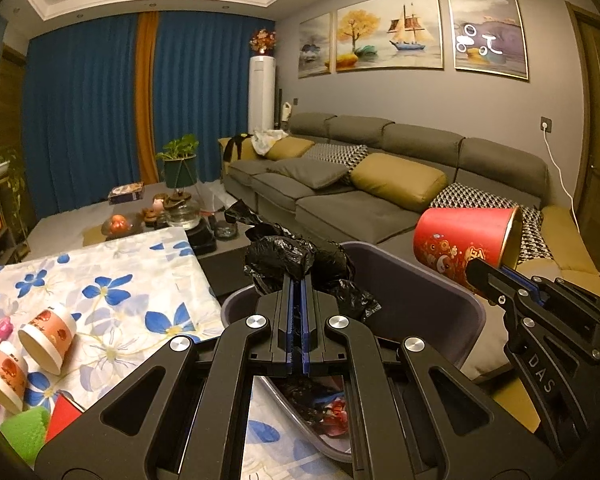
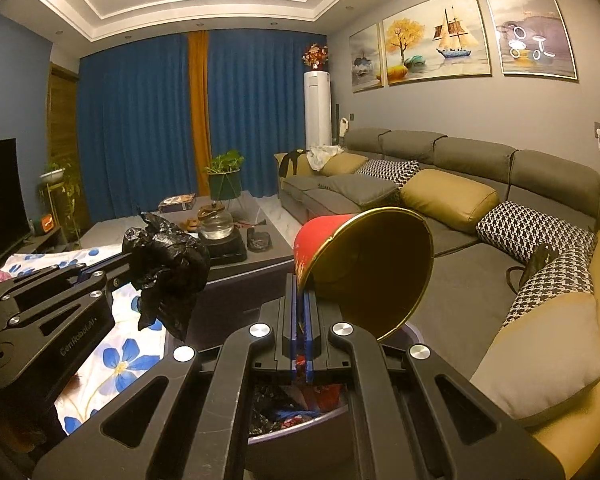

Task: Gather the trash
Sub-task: 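Carry the black bag and red cup over the grey bin and open both tools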

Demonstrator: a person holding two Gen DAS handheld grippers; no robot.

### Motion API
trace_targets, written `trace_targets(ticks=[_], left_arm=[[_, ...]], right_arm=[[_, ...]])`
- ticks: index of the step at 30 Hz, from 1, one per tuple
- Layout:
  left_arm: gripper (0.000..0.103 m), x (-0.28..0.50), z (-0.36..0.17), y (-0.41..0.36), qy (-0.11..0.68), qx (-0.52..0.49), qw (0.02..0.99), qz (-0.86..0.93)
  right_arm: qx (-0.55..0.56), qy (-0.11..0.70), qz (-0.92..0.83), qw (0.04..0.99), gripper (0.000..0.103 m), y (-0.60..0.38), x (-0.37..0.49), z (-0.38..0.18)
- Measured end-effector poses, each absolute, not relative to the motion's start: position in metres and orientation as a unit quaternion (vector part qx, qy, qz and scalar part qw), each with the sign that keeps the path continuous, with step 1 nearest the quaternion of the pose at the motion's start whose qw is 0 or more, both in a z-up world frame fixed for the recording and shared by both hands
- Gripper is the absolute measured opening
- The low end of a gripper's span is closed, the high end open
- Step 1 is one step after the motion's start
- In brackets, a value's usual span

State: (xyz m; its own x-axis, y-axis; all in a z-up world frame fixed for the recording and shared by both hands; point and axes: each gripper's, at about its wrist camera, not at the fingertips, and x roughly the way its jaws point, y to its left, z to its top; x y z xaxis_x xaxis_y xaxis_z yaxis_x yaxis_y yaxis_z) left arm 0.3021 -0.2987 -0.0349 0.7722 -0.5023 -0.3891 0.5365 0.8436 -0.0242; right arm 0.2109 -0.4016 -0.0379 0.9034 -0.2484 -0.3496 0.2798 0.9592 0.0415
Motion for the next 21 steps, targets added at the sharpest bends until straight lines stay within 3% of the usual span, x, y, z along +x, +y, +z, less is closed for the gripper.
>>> trace_targets(ticks=[21], left_arm=[[0.003, 0.315, -0.048, -0.309, 0.211, 0.033, 0.925, -0.313]], right_arm=[[0.057, 0.184, -0.125, 0.973, 0.004, -0.403, 0.226, -0.042]])
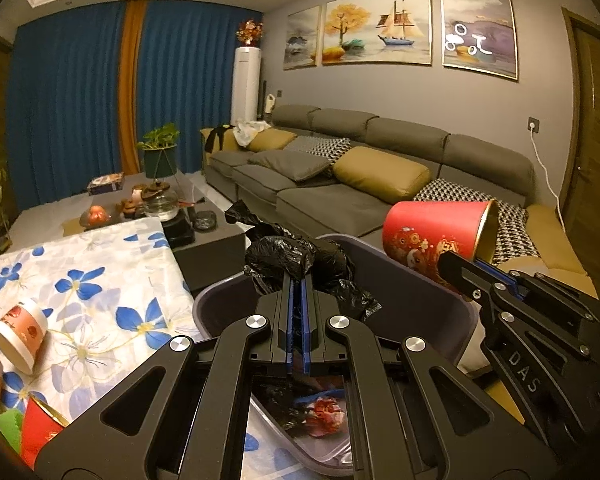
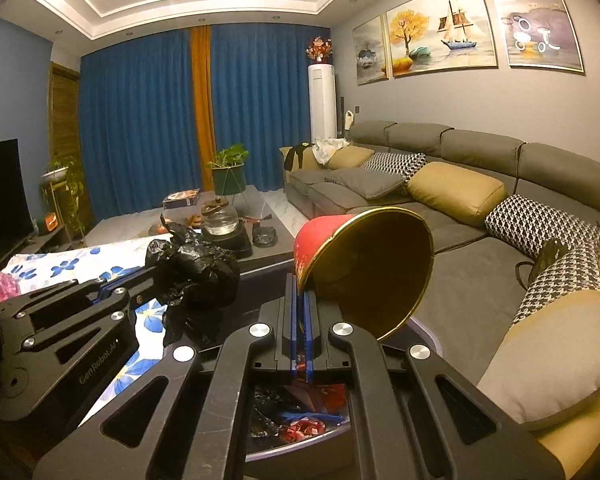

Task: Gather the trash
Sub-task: 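Carry the black bag and red cup over the grey bin and open both tools, then move both tools back over the remaining trash on the table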

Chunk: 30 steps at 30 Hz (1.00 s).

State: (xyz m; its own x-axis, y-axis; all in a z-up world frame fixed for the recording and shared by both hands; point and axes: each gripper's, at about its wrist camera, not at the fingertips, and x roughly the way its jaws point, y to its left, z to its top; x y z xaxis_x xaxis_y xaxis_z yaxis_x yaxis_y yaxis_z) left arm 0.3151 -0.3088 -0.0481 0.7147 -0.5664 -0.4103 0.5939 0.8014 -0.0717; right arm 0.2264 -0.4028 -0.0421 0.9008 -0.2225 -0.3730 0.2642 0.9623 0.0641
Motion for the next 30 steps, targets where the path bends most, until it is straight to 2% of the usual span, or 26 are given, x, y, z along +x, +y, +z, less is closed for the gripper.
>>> trace_targets(ticks=[2, 3, 5, 6, 7, 8, 11, 13, 16, 20, 25, 30], left_arm=[[0.003, 0.317, -0.051, -0.309, 0.215, 0.038, 0.921, -0.323], [0.008, 0.318, -0.052, -0.309, 0.218, 0.041, 0.919, -0.327], [0.031, 0.319, -0.054, -0.308, 0.224, 0.044, 0.916, -0.33], [0.051, 0.319, -0.055, -0.305, 0.223, 0.04, 0.917, -0.329], [0.065, 0.318, -0.055, -0.302, 0.219, 0.032, 0.918, -0.329], [0.068, 0.318, -0.055, -0.299, 0.215, 0.027, 0.92, -0.327], [0.074, 0.318, -0.052, -0.29, 0.208, 0.026, 0.929, -0.304], [0.079, 0.317, -0.05, -0.28, 0.202, 0.019, 0.937, -0.286], [0.085, 0.313, -0.046, -0.266, 0.192, 0.009, 0.946, -0.262], [0.089, 0.302, -0.039, -0.242, 0.182, 0.001, 0.956, -0.23], [0.091, 0.284, -0.031, -0.211, 0.171, -0.003, 0.965, -0.197], [0.092, 0.264, -0.026, -0.167, 0.163, 0.001, 0.974, -0.156]], right_arm=[[0.061, 0.185, -0.124, 0.973, 0.004, -0.404, 0.228, -0.043], [0.064, 0.186, -0.123, 0.973, 0.004, -0.405, 0.229, -0.043], [0.068, 0.189, -0.122, 0.972, 0.004, -0.407, 0.231, -0.044], [0.072, 0.19, -0.119, 0.972, 0.004, -0.408, 0.232, -0.044], [0.074, 0.19, -0.118, 0.972, 0.005, -0.408, 0.232, -0.044], [0.074, 0.19, -0.119, 0.972, 0.006, -0.408, 0.233, -0.044], [0.073, 0.19, -0.123, 0.971, 0.012, -0.409, 0.233, -0.044], [0.073, 0.187, -0.128, 0.971, 0.02, -0.409, 0.23, -0.043], [0.077, 0.175, -0.135, 0.972, 0.042, -0.409, 0.223, -0.039], [0.077, 0.166, -0.138, 0.973, 0.051, -0.403, 0.212, -0.032], [0.064, 0.154, -0.143, 0.976, 0.071, -0.382, 0.197, -0.025], [0.07, 0.154, -0.132, 0.977, 0.078, -0.357, 0.187, -0.02]])
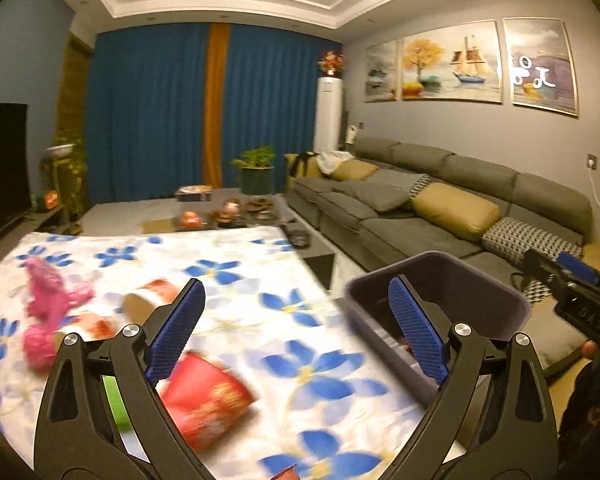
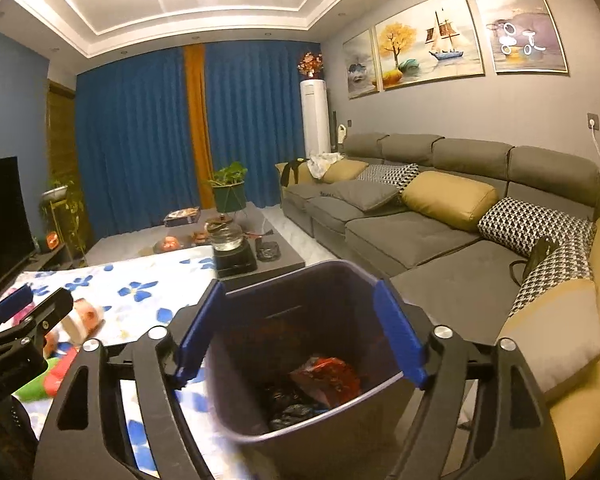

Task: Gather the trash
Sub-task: 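Move both tools back over the remaining trash on the table, then grasp the upright red printed paper cup with the right tool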

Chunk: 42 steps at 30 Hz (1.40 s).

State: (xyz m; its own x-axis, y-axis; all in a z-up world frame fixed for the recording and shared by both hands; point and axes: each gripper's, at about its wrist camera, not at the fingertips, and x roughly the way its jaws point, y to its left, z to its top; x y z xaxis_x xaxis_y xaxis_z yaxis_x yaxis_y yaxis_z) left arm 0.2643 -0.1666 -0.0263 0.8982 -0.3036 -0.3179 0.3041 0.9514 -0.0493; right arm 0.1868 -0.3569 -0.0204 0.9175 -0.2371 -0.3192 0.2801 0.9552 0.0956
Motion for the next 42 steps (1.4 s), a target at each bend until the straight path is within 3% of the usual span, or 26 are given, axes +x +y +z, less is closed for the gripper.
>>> trace_targets(ticks=[19, 42], left_arm=[[0.093, 0.211, -0.049, 0.045, 0.183, -0.029, 0.981, 0.061], [0.093, 0.218, -0.058, 0.096, 0.184, -0.055, 0.979, 0.065]], right_arm=[[0.045, 0.237, -0.011, 0.97, 0.082, -0.185, 0.2, -0.065], [0.056, 0.321, -0.041, 0.945, 0.081, -0.116, 0.282, -0.112]])
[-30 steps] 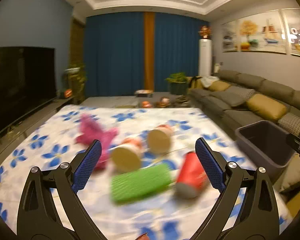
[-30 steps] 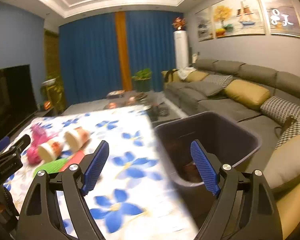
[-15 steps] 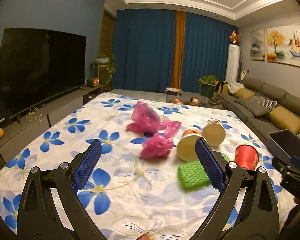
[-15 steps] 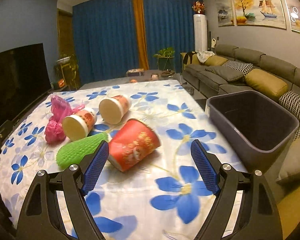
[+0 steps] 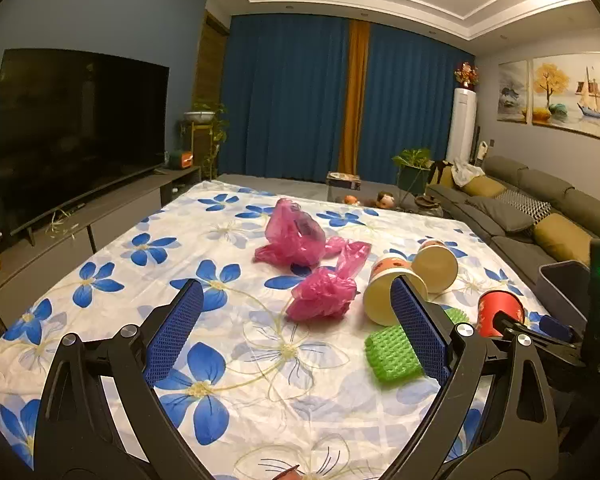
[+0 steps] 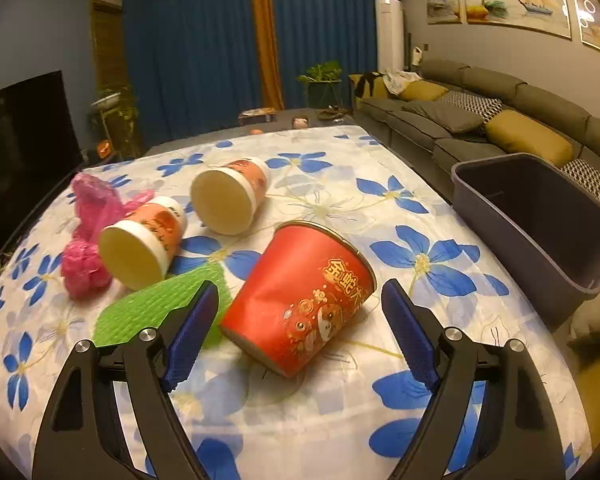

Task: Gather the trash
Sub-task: 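Grasp the upright red printed paper cup with the right tool, then grasp the green mesh sponge with the left tool while the right tool holds the red cup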

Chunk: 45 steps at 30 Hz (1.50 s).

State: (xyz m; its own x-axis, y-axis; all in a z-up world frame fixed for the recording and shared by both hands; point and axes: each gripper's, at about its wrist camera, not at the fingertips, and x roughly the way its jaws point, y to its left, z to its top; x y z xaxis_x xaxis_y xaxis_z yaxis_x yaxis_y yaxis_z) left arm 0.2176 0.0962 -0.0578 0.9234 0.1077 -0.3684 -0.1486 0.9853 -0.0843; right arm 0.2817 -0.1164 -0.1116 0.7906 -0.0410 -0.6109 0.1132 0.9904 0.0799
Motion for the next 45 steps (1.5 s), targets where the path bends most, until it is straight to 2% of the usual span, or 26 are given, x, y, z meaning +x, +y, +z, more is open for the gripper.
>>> trace_targets(ticks=[5, 9, 13, 15, 27, 32, 33, 37, 45], left_arm=[[0.093, 0.225, -0.064, 0.093, 0.191, -0.052, 0.979, 0.057], [0.093, 0.23, -0.066, 0.086, 0.196, -0.048, 0.978, 0.047], [0.093, 0.235, -0.07, 0.079, 0.206, -0.044, 0.977, 0.031], [0.093, 0.236, -0.071, 0.075, 0.21, -0.041, 0.977, 0.023], [0.093, 0.273, -0.096, 0.04, 0.28, -0.012, 0.958, -0.054], [0.088, 0.296, -0.109, 0.03, 0.33, -0.011, 0.941, -0.08], [0.086, 0.3, -0.112, 0.028, 0.339, -0.009, 0.937, -0.083], [0.063, 0.315, -0.125, 0.02, 0.386, 0.003, 0.917, -0.097], [0.034, 0.324, -0.138, 0.016, 0.419, 0.0, 0.9, -0.123]], right_arm=[[0.073, 0.34, -0.044, 0.937, 0.08, -0.122, 0.294, -0.119], [0.076, 0.354, -0.041, 0.931, 0.069, -0.123, 0.301, -0.123], [0.075, 0.353, -0.033, 0.932, 0.067, -0.124, 0.301, -0.124], [0.071, 0.349, -0.032, 0.934, 0.059, -0.125, 0.299, -0.122], [0.079, 0.345, -0.02, 0.935, 0.056, -0.14, 0.286, -0.12], [0.081, 0.342, -0.015, 0.936, 0.055, -0.147, 0.276, -0.116], [0.081, 0.341, -0.013, 0.937, 0.055, -0.148, 0.275, -0.116], [0.08, 0.335, -0.006, 0.939, 0.055, -0.149, 0.266, -0.111], [0.075, 0.323, 0.008, 0.944, 0.055, -0.15, 0.252, -0.102]])
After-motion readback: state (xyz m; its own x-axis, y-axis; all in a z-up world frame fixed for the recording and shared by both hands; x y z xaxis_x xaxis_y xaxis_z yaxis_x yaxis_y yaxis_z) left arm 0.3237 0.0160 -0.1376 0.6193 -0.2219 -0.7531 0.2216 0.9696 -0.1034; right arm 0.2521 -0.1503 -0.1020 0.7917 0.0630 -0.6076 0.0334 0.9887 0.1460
